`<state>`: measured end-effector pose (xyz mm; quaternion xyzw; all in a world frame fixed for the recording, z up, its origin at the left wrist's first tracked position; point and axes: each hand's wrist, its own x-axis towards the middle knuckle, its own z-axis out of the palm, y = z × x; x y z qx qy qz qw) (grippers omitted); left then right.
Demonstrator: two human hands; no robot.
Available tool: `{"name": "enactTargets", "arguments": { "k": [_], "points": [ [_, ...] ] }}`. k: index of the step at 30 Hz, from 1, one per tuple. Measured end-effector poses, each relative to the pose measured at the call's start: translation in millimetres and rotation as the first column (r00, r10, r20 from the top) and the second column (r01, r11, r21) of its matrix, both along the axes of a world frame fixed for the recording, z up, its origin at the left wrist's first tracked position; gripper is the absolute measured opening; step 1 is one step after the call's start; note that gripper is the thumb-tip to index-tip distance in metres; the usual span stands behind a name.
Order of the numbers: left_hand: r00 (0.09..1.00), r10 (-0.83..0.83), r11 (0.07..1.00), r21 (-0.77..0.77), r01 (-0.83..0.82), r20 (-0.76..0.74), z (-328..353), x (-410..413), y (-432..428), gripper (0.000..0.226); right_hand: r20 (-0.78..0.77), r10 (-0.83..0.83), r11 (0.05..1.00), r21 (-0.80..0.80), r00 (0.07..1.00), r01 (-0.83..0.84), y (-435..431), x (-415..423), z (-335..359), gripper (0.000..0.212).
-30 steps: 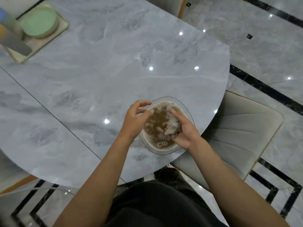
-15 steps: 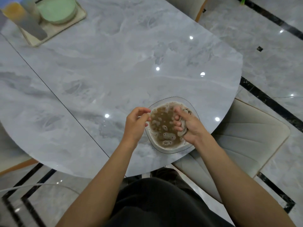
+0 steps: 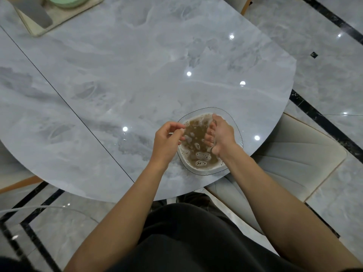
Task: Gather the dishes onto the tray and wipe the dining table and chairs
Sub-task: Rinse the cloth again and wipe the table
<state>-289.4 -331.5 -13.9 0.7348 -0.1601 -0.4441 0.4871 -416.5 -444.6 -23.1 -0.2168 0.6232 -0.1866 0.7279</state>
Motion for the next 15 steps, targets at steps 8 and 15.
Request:
{"name": "enactTargets", "arguments": {
  "k": [8, 15],
  "points": [
    [1.000, 0.020, 1.000, 0.006, -0.020, 0.006, -4.0, 5.8, 1.4, 0.009, 0.033, 0.003, 0.999, 0.040, 0.999, -0.005, -2.3, 4.2, -13.8, 0.055],
    [1.000, -0.015, 1.000, 0.024, 0.015, 0.003, -7.8, 18.8, 5.1, 0.008, 0.105, -0.059, 0.996, 0.069, 0.993, 0.052, -2.1, 4.3, -10.9, 0.056]
  ]
}}
